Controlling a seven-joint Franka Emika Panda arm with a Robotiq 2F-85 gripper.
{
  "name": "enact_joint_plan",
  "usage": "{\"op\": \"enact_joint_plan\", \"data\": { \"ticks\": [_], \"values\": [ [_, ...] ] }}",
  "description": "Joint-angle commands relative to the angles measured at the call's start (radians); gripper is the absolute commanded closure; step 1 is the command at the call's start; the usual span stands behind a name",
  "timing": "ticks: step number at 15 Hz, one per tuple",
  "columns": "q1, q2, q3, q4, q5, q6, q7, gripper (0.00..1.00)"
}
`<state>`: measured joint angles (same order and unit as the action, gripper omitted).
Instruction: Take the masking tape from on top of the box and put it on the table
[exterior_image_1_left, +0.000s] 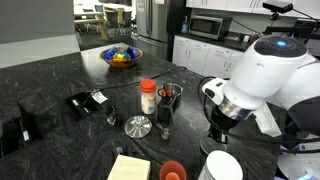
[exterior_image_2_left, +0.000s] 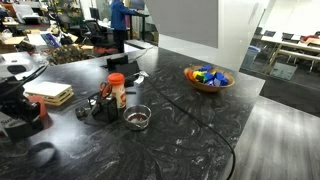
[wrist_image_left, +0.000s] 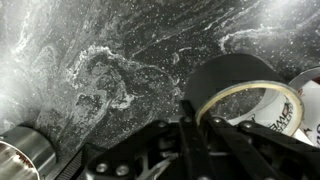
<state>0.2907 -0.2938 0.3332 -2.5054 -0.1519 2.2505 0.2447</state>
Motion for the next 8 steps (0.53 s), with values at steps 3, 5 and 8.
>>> {"op": "enact_joint_plan", "data": {
  "ticks": [3, 5, 8],
  "values": [
    [0.036, -0.018, 0.033, -0.050, 0.034, 0.032, 0.004, 0.98],
    [0.040, -0.015, 0.032, -0.061, 0.039, 0.033, 0.001, 0.98],
    [0.042, -0.017, 0.035, -0.075, 0.041, 0.024, 0.010, 0.93]
  ]
}}
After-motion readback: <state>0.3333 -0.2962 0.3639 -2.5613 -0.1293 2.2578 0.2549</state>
